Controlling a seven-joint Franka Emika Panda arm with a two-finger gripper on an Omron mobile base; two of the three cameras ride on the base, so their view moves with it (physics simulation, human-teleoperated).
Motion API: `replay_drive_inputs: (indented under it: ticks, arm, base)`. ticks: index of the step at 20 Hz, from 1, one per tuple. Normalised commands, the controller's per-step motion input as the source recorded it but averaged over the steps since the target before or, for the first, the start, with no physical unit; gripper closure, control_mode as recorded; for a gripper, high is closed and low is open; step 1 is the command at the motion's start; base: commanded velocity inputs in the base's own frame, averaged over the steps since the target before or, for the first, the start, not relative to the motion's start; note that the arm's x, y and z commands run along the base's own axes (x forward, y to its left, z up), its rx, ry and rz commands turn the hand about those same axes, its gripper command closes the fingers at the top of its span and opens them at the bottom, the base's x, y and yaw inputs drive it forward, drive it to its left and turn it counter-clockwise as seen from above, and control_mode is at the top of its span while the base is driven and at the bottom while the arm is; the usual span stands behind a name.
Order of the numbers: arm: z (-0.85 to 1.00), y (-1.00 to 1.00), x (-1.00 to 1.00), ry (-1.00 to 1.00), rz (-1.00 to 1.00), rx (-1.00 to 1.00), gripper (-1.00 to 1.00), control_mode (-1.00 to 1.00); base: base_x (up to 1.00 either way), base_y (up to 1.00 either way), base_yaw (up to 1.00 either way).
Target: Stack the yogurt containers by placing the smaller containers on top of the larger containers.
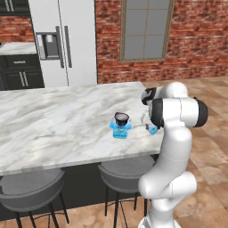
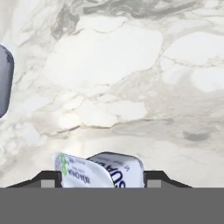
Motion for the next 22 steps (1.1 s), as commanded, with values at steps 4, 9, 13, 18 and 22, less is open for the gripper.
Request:
replay_drive_inputs:
  ticks: [4,9,13,18,22]
  arm:
    - [0.31,-0.02,0.0,0.06,0.0,0.08,1.0,-1.0]
    - [0.32,-0.05,0.0,0.02,0.0,0.05,1.0,-1.0]
    - [0.34,-0.04,-0.01,0.02,0.0,0.06,1.0,-1.0]
    - [0.3,0.0,-0.03,0.05,0.0,0.11,1.0,-1.0]
    - [0.28,0.01,-0.03,0.05,0.0,0.15,1.0,-1.0]
  base:
    - [0.0,0.0,0.0]
    - [0.0,0.0,0.0]
    - [0.0,0.0,0.0]
    - [0.0,0.0,0.0]
    - [0.0,0.0,0.0]
